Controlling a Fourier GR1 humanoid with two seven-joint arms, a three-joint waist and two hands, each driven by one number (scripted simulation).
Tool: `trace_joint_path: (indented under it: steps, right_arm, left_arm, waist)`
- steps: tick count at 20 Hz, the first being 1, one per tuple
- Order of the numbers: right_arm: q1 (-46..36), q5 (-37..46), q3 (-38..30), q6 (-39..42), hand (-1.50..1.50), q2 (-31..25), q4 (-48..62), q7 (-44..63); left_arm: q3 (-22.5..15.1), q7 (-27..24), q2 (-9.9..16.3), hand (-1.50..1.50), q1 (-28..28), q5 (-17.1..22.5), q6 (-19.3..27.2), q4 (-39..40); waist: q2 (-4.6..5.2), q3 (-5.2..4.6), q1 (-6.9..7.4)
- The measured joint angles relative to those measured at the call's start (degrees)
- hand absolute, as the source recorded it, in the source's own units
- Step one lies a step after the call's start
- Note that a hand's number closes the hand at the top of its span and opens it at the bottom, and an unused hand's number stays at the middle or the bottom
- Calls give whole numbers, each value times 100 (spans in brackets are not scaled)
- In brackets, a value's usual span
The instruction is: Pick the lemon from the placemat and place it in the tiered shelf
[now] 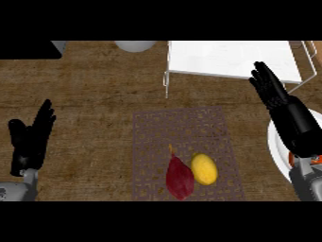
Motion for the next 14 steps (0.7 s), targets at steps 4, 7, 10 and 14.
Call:
trace_joint_path:
  steps: [4, 7, 10, 14]
  right_arm:
    - [94, -29, -136, -83, -150, 47, 132, 161]
    - [182, -451, -353, -344, 150, 453, 149, 297]
    - [423, -73, -518, -699, 150, 150, 369, 317]
    - [1025, 1016, -674, -1840, -150, 268, 773, -261]
  left_arm:
    - [-182, -278, -128, 0, -248, -144, -198, 11]
    - [-358, -526, -193, 0, -426, -261, -344, -135]
    - [-444, -604, -225, 0, -487, -277, -421, -237]
    - [-645, -744, -331, 0, -469, -337, -526, -359]
  waist:
    - [-153, 99, 65]
    - [-194, 191, 6]
    - [-197, 166, -111]
    - [-217, 162, -69]
